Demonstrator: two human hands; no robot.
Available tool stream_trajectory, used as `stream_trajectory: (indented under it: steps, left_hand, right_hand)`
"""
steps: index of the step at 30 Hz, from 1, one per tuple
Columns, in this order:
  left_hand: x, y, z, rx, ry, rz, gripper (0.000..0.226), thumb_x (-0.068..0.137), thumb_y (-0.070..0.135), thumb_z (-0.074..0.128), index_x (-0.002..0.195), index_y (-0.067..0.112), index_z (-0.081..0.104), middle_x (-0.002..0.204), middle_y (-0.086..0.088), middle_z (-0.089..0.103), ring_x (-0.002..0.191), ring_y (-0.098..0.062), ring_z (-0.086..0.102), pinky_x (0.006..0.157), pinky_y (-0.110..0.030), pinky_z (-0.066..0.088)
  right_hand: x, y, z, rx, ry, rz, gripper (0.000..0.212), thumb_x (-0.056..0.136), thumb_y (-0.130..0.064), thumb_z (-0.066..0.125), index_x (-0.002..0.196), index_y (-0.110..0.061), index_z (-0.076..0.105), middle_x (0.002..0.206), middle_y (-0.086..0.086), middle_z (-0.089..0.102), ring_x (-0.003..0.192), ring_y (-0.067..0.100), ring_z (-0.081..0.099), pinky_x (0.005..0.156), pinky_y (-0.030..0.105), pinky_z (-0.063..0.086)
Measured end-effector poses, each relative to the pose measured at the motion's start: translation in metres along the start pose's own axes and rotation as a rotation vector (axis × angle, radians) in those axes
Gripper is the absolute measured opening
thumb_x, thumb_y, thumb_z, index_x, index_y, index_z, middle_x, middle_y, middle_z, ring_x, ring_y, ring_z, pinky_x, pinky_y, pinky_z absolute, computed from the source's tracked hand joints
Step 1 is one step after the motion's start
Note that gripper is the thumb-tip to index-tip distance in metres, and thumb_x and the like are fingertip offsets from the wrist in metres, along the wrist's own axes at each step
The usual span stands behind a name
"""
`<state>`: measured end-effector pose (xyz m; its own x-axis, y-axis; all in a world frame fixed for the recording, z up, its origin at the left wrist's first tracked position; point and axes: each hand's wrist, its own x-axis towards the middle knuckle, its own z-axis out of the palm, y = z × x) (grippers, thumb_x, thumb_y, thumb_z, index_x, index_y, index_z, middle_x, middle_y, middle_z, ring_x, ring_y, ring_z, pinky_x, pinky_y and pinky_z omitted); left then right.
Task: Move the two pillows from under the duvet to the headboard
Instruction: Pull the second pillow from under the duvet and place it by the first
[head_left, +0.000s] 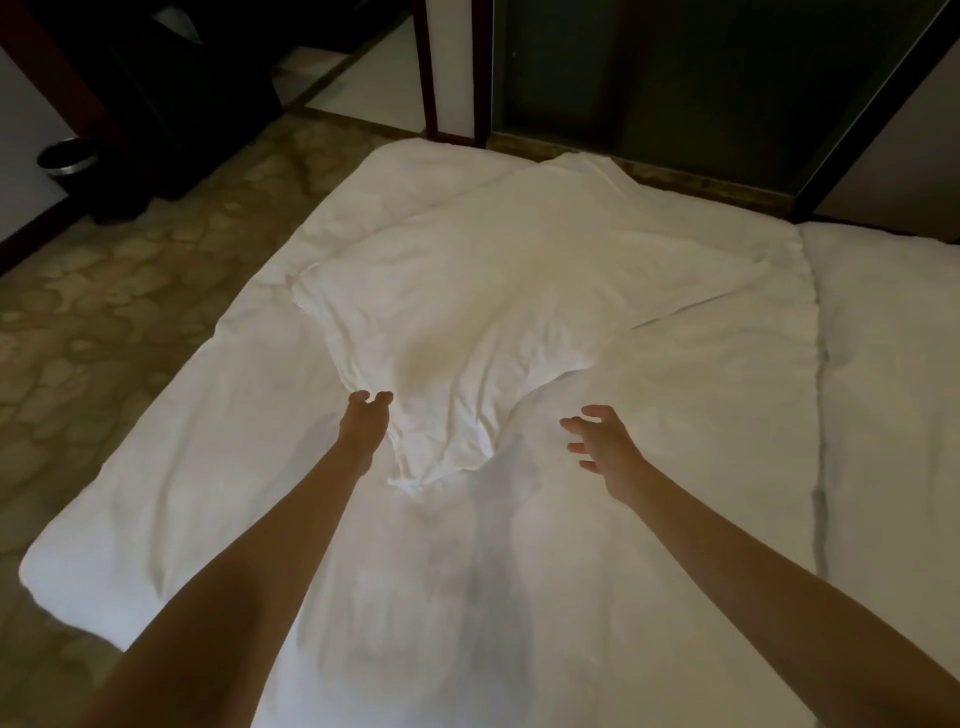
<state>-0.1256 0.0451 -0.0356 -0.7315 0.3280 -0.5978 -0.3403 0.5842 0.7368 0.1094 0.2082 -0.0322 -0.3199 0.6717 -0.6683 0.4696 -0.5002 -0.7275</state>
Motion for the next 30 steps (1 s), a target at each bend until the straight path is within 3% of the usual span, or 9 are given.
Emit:
stream_trajectory:
  steps: [6,9,11,14,20,22,24,26,30]
  left_hand:
    - [0.065,-0.004,0.022,-0.097,-0.136,-0.07,0.076,0.092,0.05,0.047,0.15,0.012,0.015,0.156,-0.008,0.026,0.141,-0.029,0.028,0.116,-0.048,0.022]
    - [0.085,-0.005,0.035,-0.125,-0.202,-0.103,0.079,0.088,0.056,0.05,0.148,0.012,0.023,0.152,-0.004,0.033,0.138,-0.028,0.034,0.116,-0.044,0.022]
    - [0.092,-0.004,0.039,-0.142,-0.182,-0.103,0.072,0.088,0.051,0.054,0.144,0.011,0.033,0.142,-0.004,0.046,0.128,-0.027,0.045,0.113,-0.042,0.032]
    - [0.095,0.001,0.039,-0.23,-0.21,-0.048,0.05,0.094,0.031,0.055,0.135,0.004,0.046,0.114,-0.008,0.061,0.102,-0.025,0.06,0.09,-0.038,0.05]
    - [0.07,0.015,0.041,0.129,-0.127,0.177,0.023,0.096,0.021,0.041,0.109,0.01,0.056,0.08,0.004,0.052,0.069,-0.011,0.051,0.048,-0.02,0.043]
    - [0.053,0.011,0.043,0.158,-0.13,0.239,0.018,0.095,0.019,0.042,0.087,0.014,0.056,0.075,0.002,0.053,0.069,-0.015,0.051,0.053,-0.021,0.042]
    - [0.033,0.008,0.046,0.192,-0.159,0.298,0.018,0.094,0.017,0.042,0.082,0.013,0.054,0.07,-0.001,0.052,0.067,-0.016,0.05,0.061,-0.026,0.041]
    - [0.009,0.011,0.05,0.244,-0.189,0.343,0.017,0.095,0.018,0.042,0.087,0.009,0.053,0.068,-0.001,0.05,0.066,-0.016,0.049,0.066,-0.029,0.04]
    - [-0.045,0.018,0.064,0.297,-0.208,0.35,0.024,0.096,0.024,0.043,0.095,0.003,0.054,0.077,-0.004,0.055,0.077,-0.021,0.052,0.071,-0.032,0.043]
  right_hand:
    - [0.064,0.002,0.008,0.119,-0.031,0.065,0.064,0.084,-0.039,0.065,0.137,-0.022,0.035,0.128,0.005,0.049,0.111,0.027,0.054,0.09,0.044,0.046]
    - [0.087,0.002,0.016,0.092,-0.095,0.116,0.063,0.083,-0.049,0.063,0.134,-0.023,0.039,0.129,0.004,0.048,0.114,0.028,0.052,0.092,0.05,0.047]
    - [0.095,0.0,0.025,0.077,-0.126,0.139,0.065,0.081,-0.055,0.062,0.133,-0.022,0.041,0.129,0.006,0.05,0.114,0.029,0.053,0.091,0.05,0.048]
    - [0.107,-0.005,0.038,0.162,-0.142,0.153,0.069,0.082,-0.06,0.057,0.134,-0.017,0.044,0.129,0.011,0.055,0.115,0.029,0.054,0.088,0.048,0.047]
    - [0.105,-0.022,0.049,0.409,-0.171,0.167,0.054,0.087,-0.052,0.055,0.121,-0.011,0.049,0.11,0.012,0.06,0.106,0.031,0.058,0.082,0.046,0.049]
    - [0.094,-0.034,0.051,0.423,-0.149,0.2,0.033,0.089,-0.034,0.059,0.11,-0.009,0.056,0.101,0.012,0.061,0.096,0.03,0.06,0.079,0.045,0.051]
    - [0.081,-0.044,0.05,0.326,-0.111,0.297,0.011,0.09,-0.009,0.053,0.098,-0.006,0.06,0.091,0.01,0.062,0.095,0.027,0.061,0.088,0.042,0.05]
    - [0.061,-0.052,0.046,0.252,-0.047,0.323,0.02,0.092,-0.003,0.044,0.1,-0.008,0.061,0.09,0.008,0.06,0.099,0.025,0.06,0.091,0.036,0.049]
    - [0.037,-0.057,0.023,0.384,0.166,0.188,0.027,0.099,-0.005,0.029,0.103,-0.01,0.055,0.078,0.009,0.053,0.068,0.018,0.052,0.059,0.021,0.047]
